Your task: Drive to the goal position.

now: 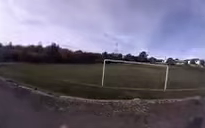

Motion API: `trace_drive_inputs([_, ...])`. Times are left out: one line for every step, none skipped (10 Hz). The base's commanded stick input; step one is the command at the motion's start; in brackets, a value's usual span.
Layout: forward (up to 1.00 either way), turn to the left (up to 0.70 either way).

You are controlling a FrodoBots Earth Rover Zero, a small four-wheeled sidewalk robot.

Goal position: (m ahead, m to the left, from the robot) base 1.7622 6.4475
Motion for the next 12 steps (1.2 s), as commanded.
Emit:
trace_drive_inputs([0.00,0.42])
trace_drive_inputs([0.00,0.70])
trace_drive_inputs([0.00,0.70])
trace_drive_inputs([0.00,0.70])
trace_drive_inputs([0.00,0.70])
trace_drive_inputs([0.00,0.70])
trace_drive_inputs([0.00,0.70])
trace_drive_inputs([0.00,0.70])
trace_drive_inputs([0.00,0.70])
trace_drive_inputs([0.00,0.70])
trace_drive_inputs([0.00,0.70])
trace_drive_inputs([0.00,0.70])
